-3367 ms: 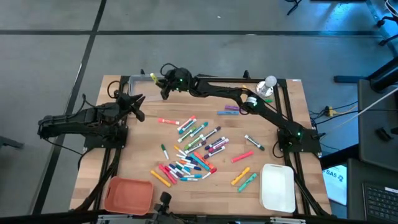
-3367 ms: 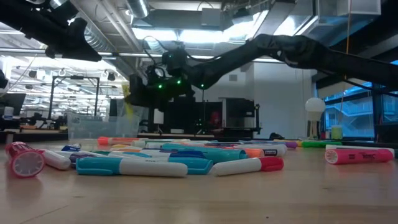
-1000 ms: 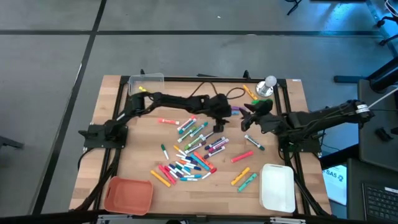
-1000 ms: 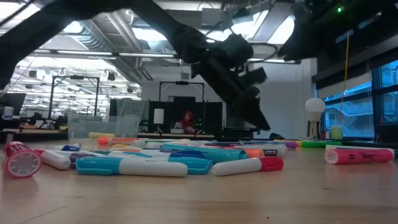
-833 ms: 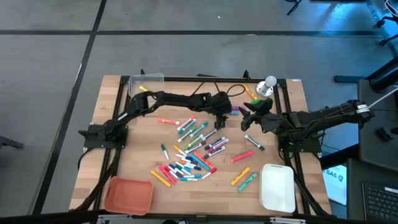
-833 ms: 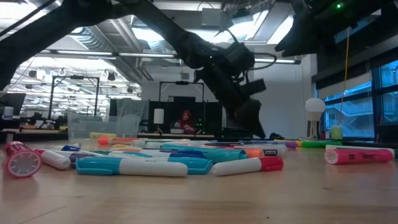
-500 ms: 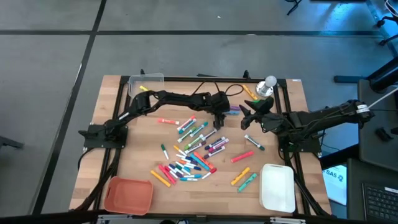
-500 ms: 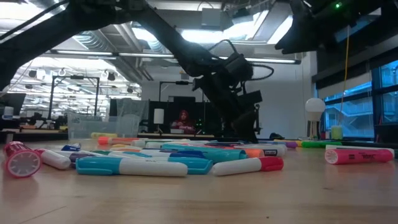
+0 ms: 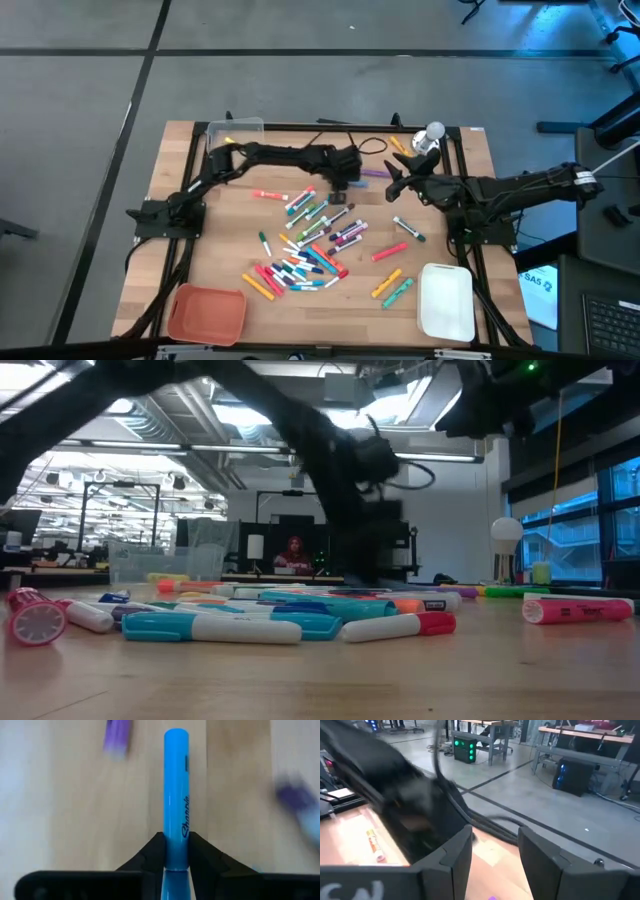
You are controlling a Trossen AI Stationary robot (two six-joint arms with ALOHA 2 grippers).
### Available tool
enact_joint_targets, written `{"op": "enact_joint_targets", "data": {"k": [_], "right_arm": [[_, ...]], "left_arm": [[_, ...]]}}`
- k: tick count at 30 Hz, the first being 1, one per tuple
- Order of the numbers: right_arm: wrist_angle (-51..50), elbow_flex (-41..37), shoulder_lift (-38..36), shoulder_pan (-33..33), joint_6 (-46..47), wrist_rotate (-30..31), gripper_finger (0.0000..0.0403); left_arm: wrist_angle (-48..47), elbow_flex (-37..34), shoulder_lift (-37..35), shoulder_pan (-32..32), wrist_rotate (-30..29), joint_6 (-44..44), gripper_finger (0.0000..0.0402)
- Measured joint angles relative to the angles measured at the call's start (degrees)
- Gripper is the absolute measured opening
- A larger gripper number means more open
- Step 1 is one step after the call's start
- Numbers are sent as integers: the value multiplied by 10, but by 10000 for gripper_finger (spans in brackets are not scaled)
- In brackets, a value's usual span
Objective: Pick & Place Markers
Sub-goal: Put the top right blue pen into the transparent bin
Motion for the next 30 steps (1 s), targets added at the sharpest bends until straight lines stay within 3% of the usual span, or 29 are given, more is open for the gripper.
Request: {"op": "enact_joint_targets", "data": {"k": [4,9,15,22,26,30], "right_arm": [[20,0,0,-19,-19,-17,158],[66,0,7,-52,-61,-52,158],[99,0,27,-90,-74,-89,158],[125,0,39,-112,-86,-120,158],[139,0,39,-119,-86,-119,158],[167,0,39,-121,-88,-119,158]], "left_arm": [[-146,-9,-76,-2,-102,-3,68],[-163,-74,-194,4,-280,-39,64],[-130,-236,-356,66,-338,-89,65],[-20,-460,-522,201,-297,-134,65],[-9,-498,-551,266,-279,-172,70],[-26,-498,-543,313,-220,-177,86]]}}
